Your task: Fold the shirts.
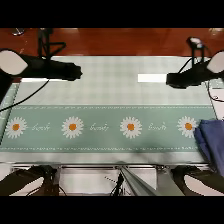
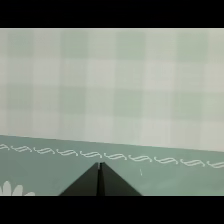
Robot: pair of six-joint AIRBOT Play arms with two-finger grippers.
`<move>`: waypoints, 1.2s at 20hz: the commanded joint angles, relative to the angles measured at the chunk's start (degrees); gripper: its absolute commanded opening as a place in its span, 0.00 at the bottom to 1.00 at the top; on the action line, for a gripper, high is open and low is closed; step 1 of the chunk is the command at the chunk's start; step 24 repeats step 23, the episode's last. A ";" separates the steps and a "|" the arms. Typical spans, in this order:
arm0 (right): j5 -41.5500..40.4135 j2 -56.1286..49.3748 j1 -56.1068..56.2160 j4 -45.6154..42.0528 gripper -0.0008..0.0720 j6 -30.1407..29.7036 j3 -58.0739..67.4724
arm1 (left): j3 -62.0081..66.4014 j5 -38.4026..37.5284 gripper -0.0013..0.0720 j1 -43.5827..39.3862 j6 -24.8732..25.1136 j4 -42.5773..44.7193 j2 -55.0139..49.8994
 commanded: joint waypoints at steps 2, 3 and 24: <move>-1.84 -3.15 0.33 -2.32 0.05 3.67 -2.56 | -1.60 -3.04 0.05 2.23 -5.97 7.37 -2.95; -1.81 -2.86 0.07 -2.38 0.05 3.67 -2.56 | -1.60 -3.08 0.05 2.69 -5.95 7.39 -2.89; -0.35 -2.67 0.07 -2.71 0.05 3.63 -2.56 | -1.62 -2.99 0.05 2.80 -5.97 7.34 -2.93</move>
